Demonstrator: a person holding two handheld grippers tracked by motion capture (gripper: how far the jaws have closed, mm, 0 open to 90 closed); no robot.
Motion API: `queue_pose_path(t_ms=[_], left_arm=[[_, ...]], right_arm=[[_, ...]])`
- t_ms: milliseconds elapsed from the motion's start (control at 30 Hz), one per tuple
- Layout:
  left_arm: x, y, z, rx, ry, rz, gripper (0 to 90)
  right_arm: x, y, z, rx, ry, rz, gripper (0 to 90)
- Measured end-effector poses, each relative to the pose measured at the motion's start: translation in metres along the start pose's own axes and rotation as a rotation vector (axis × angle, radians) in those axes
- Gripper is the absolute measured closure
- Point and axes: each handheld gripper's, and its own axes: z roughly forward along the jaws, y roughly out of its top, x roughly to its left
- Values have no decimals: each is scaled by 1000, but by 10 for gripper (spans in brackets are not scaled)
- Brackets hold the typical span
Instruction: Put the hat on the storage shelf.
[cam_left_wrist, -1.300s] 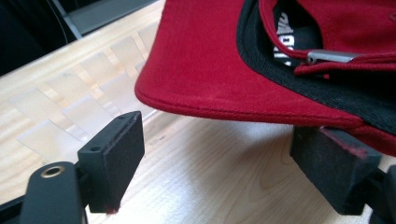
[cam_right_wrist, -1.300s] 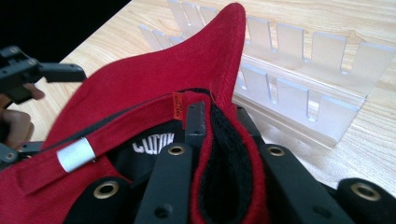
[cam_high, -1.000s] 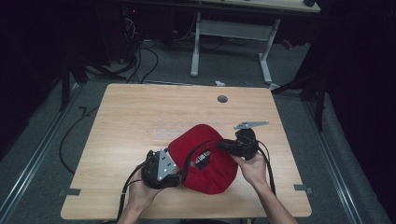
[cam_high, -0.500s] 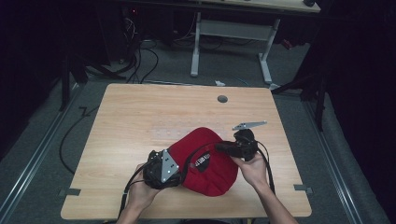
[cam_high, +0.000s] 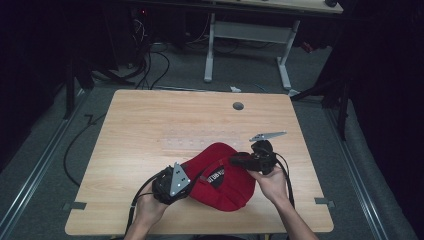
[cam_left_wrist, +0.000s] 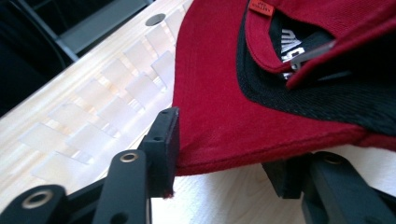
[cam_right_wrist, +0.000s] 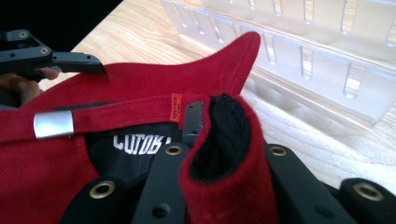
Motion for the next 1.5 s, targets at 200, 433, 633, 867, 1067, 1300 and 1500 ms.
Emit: queue_pose_path(t_ms=[200, 433, 633, 867, 1067, 1300, 1500], left_arm=[[-2, 5, -5, 20, -50, -22, 603], [-6, 9, -10, 54, -87, -7, 704], [-12, 15, -15, 70, -129, 19, 767], [-16, 14, -19, 100, -175, 58, 831], [-17, 14, -22, 127, -183, 61, 850], [-3, 19, -29, 109, -149, -19, 851], [9, 24, -32, 71, -126, -96, 850]], right_arm=[[0, 0, -2, -20, 30, 0, 777], [-1, 2, 0, -43, 55, -1, 768], [-2, 3, 0, -77, 80, 13, 710], [-10, 4, -9, -156, 99, 48, 581], [-20, 5, -23, -265, 78, 87, 489], [-32, 6, -49, -346, 35, 105, 448], [-40, -11, -44, -322, -63, 85, 435]])
